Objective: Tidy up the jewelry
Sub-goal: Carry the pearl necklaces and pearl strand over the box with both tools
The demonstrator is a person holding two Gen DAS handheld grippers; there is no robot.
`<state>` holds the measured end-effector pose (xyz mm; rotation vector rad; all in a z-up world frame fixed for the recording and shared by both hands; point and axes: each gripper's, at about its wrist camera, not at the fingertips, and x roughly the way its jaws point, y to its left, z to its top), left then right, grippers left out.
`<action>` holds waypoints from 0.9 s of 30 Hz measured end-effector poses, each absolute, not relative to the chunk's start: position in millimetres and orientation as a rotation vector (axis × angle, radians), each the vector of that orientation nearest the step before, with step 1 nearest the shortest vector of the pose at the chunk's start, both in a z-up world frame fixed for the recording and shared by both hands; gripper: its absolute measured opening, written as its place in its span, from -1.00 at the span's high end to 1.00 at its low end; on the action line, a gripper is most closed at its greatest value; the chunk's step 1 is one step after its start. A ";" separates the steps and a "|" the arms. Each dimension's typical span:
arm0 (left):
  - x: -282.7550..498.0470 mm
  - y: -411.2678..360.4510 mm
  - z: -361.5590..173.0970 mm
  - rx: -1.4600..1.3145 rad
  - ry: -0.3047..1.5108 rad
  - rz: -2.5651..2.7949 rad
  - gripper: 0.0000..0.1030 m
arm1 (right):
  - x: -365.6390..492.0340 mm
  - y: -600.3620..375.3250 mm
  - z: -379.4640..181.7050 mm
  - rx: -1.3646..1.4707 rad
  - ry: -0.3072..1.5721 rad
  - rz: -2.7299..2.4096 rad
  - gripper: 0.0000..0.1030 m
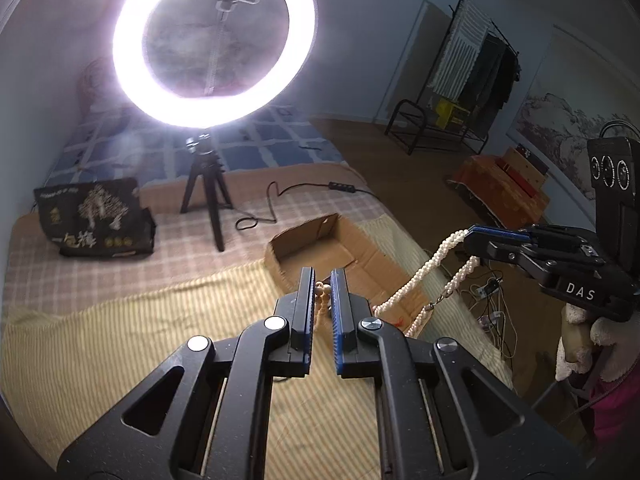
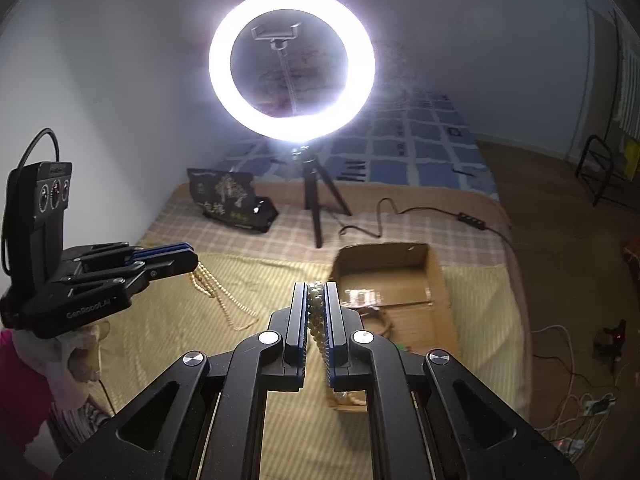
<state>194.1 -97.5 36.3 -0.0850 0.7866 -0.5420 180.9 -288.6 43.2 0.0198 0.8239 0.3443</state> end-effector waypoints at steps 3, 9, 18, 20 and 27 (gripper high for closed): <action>206.0 -113.2 35.1 -0.075 0.788 -0.556 0.89 | 186.2 -301.3 43.8 0.011 0.822 0.325 0.89; 230.5 -139.7 24.5 -0.060 0.801 -0.566 0.89 | 199.0 -326.5 34.1 0.010 0.832 0.295 0.89; 270.7 -175.6 -0.1 -0.024 0.828 -0.555 0.89 | 221.2 -357.3 6.0 0.027 0.872 0.280 0.89; 280.0 -183.2 -5.8 -0.017 0.835 -0.554 0.89 | 226.6 -361.7 0.0 0.031 0.879 0.280 0.89; 309.0 -201.6 -28.1 -0.008 0.861 -0.535 0.89 | 241.9 -369.1 -16.2 0.040 0.893 0.290 0.89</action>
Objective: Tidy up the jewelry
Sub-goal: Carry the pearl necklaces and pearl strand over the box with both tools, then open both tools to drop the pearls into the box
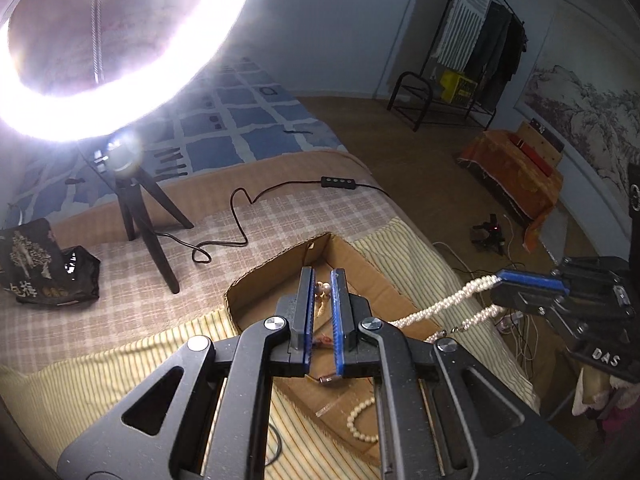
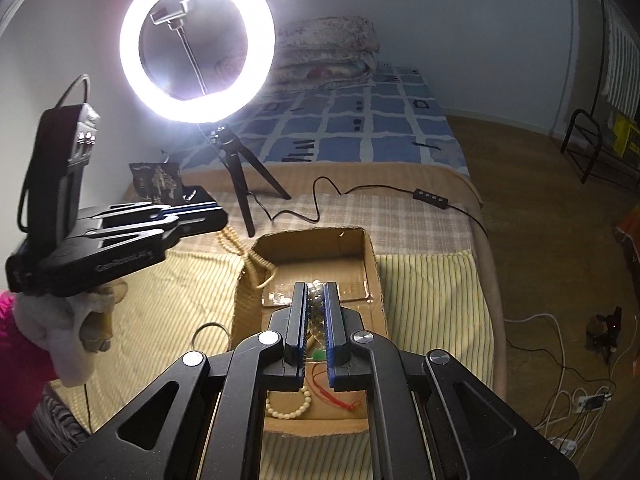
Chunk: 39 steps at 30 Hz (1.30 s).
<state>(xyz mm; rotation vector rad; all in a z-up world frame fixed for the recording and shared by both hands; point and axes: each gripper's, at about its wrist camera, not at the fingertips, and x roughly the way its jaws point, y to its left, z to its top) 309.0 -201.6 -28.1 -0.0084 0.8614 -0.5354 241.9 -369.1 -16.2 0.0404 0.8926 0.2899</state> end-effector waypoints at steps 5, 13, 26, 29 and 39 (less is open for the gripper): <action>326.0 -211.2 -50.6 -0.012 0.891 -0.521 0.89 | 250.8 -370.7 -32.1 0.049 0.913 0.294 0.89; 338.7 -220.0 -78.5 -0.002 0.932 -0.510 0.89 | 261.7 -370.4 -65.0 0.061 0.959 0.299 0.89; 337.2 -227.4 -86.7 0.050 0.935 -0.519 0.88 | 265.7 -366.5 -89.8 0.077 0.999 0.315 0.86; 335.3 -228.2 -85.6 0.076 0.924 -0.503 0.28 | 265.0 -364.0 -90.1 0.056 1.003 0.292 0.41; 326.3 -216.8 -73.6 0.075 0.898 -0.493 -0.18 | 259.2 -364.0 -84.8 0.032 0.990 0.220 -0.15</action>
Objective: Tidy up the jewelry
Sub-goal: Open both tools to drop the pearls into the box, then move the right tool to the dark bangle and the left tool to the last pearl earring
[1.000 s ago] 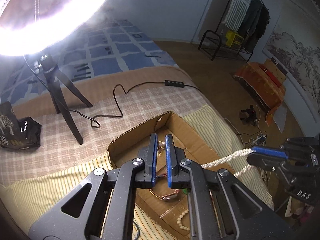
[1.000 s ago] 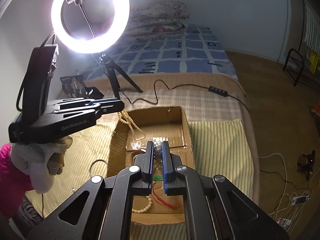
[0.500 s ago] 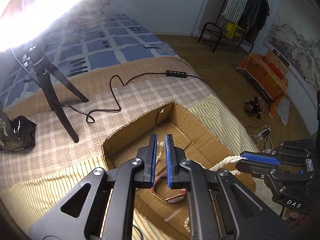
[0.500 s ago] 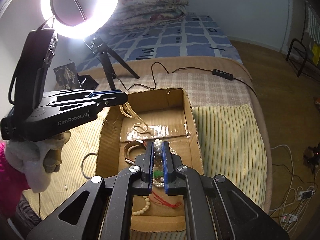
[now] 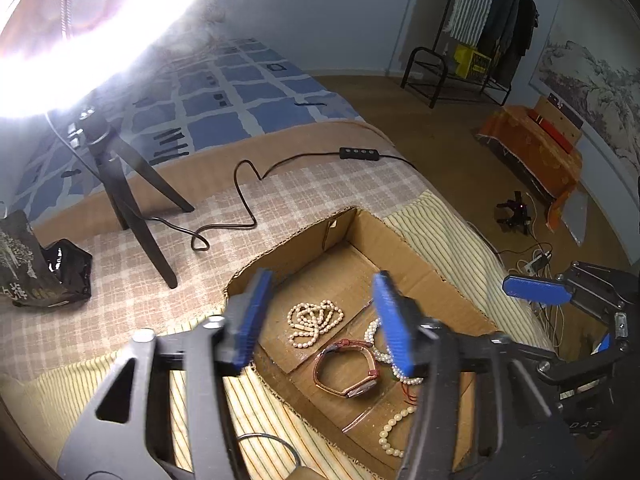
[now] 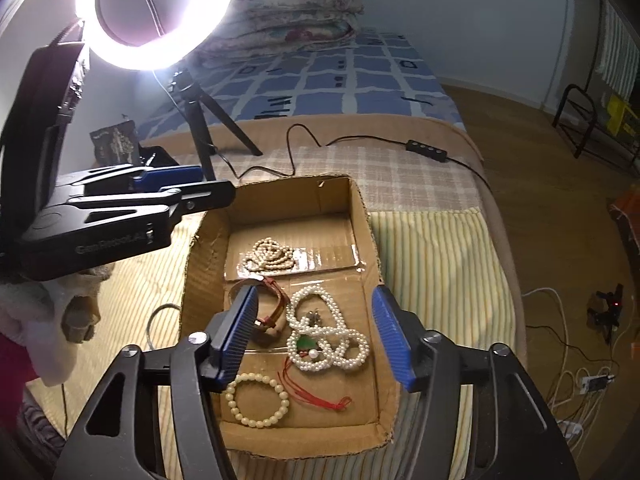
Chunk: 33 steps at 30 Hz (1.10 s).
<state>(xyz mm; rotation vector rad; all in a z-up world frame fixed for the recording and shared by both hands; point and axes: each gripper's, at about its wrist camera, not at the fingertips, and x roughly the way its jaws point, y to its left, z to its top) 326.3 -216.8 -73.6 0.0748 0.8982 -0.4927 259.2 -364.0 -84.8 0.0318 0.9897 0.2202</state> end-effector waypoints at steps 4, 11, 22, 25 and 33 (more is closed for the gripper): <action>321.3 -210.2 -65.8 0.054 0.897 -0.487 -0.19 | 254.1 -361.4 -80.7 0.019 0.990 0.205 -0.17; 306.6 -200.7 -50.9 0.062 0.882 -0.486 -0.34 | 241.1 -351.8 -67.8 -0.007 0.975 0.192 -0.36; 278.9 -169.9 -23.5 0.070 0.848 -0.468 -0.35 | 220.4 -335.3 -50.7 -0.003 0.949 0.202 -0.37; 268.6 -155.8 -14.5 0.071 0.826 -0.459 -0.35 | 214.4 -330.0 -48.6 -0.006 0.935 0.213 -0.37; 238.9 -99.3 -10.6 0.032 0.821 -0.417 -0.35 | 196.8 -312.9 -49.4 -0.011 0.871 0.341 -0.37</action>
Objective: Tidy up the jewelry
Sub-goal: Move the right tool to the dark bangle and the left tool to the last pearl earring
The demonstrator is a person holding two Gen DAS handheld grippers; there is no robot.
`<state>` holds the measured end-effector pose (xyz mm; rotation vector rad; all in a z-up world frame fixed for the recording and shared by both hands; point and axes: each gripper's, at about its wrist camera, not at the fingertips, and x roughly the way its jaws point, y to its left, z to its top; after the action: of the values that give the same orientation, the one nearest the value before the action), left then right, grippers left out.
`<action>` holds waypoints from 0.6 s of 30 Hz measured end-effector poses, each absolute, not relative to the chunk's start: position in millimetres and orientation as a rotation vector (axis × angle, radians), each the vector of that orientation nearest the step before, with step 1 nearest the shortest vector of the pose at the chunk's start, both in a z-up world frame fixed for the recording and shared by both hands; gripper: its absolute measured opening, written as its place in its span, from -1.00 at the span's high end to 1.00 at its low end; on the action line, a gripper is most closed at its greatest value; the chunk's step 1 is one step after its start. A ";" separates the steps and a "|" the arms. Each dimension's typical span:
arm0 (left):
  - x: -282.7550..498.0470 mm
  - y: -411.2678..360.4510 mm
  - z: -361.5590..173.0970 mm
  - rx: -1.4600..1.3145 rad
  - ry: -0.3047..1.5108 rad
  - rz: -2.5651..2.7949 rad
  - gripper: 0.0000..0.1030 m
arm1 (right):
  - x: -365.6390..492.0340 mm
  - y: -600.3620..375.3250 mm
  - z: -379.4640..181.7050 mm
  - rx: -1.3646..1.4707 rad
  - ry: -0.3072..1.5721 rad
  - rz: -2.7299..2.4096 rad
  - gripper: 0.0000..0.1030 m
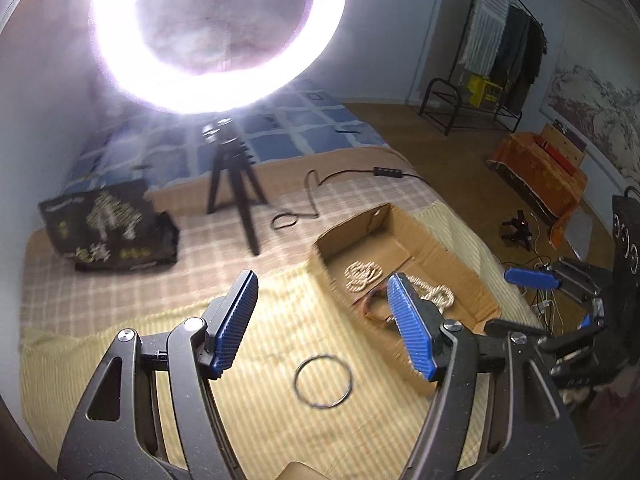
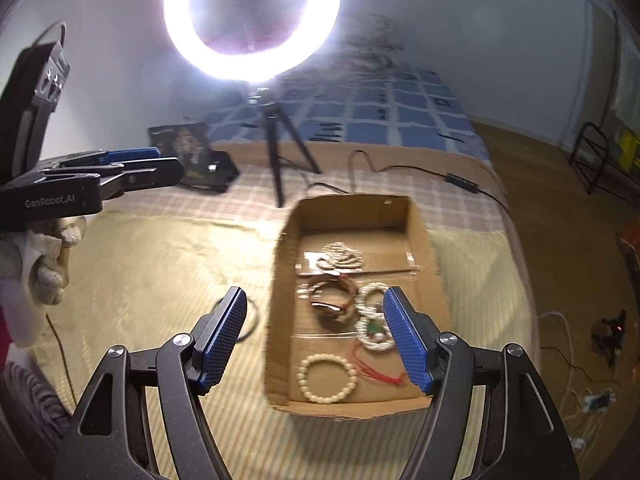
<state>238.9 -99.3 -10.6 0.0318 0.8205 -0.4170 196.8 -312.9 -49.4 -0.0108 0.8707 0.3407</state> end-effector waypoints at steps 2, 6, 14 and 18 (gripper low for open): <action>229.5 -82.5 -18.0 0.028 0.836 -0.403 -0.35 | 195.6 -304.3 -51.0 -0.034 0.873 0.364 -0.37; 211.8 -56.2 -35.2 0.027 0.869 -0.378 -0.35 | 197.2 -285.1 -57.1 -0.081 0.909 0.415 -0.37; 173.6 -17.7 -70.3 -0.021 0.945 -0.351 -0.34 | 196.0 -243.2 -76.3 -0.197 0.973 0.533 -0.36; 152.9 -15.2 -84.0 -0.028 0.976 -0.360 -0.13 | 195.6 -220.0 -86.1 -0.259 0.995 0.615 -0.23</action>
<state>152.9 -15.2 -84.0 -0.0275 0.9759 -0.3595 195.6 -220.0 -86.1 -0.2593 0.9954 0.6150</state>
